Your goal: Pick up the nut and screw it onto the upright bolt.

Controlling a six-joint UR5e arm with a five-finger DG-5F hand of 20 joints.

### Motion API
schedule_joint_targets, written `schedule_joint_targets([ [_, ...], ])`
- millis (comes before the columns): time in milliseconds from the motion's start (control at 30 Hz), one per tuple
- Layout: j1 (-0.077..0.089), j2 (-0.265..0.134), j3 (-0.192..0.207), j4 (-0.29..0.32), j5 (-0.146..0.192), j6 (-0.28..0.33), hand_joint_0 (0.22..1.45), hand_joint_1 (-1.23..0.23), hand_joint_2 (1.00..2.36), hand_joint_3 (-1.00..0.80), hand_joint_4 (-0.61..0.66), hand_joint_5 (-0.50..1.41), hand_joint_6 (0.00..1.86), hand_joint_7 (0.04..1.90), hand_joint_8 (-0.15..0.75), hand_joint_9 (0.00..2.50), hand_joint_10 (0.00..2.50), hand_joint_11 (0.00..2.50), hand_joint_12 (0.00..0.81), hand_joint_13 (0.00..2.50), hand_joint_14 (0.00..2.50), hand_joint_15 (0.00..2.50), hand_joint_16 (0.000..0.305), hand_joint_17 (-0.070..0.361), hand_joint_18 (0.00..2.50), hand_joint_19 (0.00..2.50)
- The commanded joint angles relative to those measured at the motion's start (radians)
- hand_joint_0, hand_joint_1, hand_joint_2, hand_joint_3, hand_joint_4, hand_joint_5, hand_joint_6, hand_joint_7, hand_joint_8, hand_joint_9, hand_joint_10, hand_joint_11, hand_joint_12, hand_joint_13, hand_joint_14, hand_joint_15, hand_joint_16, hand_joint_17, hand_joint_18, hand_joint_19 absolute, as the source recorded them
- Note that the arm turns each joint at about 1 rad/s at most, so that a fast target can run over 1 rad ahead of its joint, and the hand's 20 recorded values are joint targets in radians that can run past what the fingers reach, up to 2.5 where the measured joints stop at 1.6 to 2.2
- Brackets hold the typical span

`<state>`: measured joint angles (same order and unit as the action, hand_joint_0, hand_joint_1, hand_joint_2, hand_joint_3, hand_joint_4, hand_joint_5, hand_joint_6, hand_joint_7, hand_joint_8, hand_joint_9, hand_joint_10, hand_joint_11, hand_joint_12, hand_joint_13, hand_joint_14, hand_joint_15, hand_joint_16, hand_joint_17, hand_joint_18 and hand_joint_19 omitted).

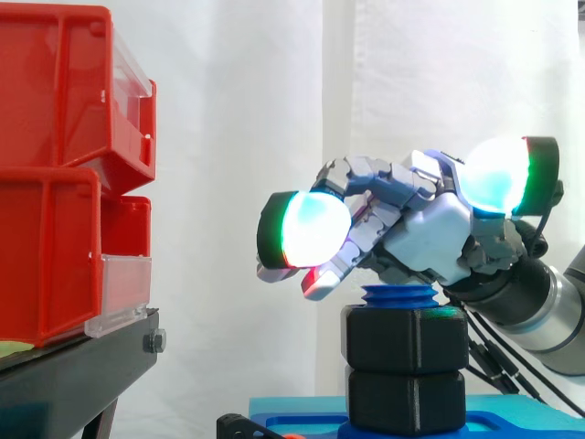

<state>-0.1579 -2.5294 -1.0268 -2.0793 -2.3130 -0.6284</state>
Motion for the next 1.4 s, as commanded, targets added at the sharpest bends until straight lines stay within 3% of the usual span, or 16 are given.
schedule_joint_targets([
  [0, 0.008, -0.015, 0.001, 0.005, 0.001, 0.012, 0.46, -0.23, 1.0, -0.5, 0.24, -0.14, 0.5, 0.73, 0.253, 0.89, 0.0, 0.0, 0.321, 0.57, 0.0, 0.0, 0.037, 0.084, 0.39, 0.15],
  [200, 0.018, -0.015, -0.004, -0.019, 0.004, 0.007, 0.46, -0.23, 1.0, -0.5, 0.24, -0.14, 0.5, 0.74, 0.251, 0.88, 0.0, 0.0, 0.319, 0.57, 0.0, 0.0, 0.037, 0.084, 0.39, 0.15],
  [467, 0.035, -0.015, -0.055, 0.03, 0.05, -0.008, 0.46, -0.23, 1.0, -0.5, 0.24, -0.14, 0.5, 0.75, 0.259, 0.88, 0.0, 0.0, 0.318, 0.57, 0.0, 0.0, 0.037, 0.083, 0.39, 0.16],
  [833, 0.035, -0.017, -0.055, 0.033, 0.047, -0.008, 0.46, -0.23, 1.0, -0.5, 0.26, -0.13, 0.5, 0.8, 0.263, 0.88, 0.0, 0.0, 0.317, 0.57, 0.0, 0.0, 0.036, 0.081, 0.38, 0.16],
  [1033, 0.035, -0.017, -0.055, 0.031, 0.046, -0.008, 0.46, -0.23, 1.0, -0.5, 0.29, -0.09, 0.5, 1.08, 0.27, 0.91, 0.0, 0.01, 0.319, 0.58, 0.0, 0.0, 0.036, 0.08, 0.39, 0.15],
  [1367, 0.023, -0.017, -0.055, 0.033, 0.03, -0.005, 0.47, -0.24, 1.0, -0.5, 0.25, -0.05, 0.5, 1.34, 0.281, 0.96, 0.0, 0.06, 0.316, 0.61, 0.0, 0.02, 0.036, 0.08, 0.41, 0.16],
])
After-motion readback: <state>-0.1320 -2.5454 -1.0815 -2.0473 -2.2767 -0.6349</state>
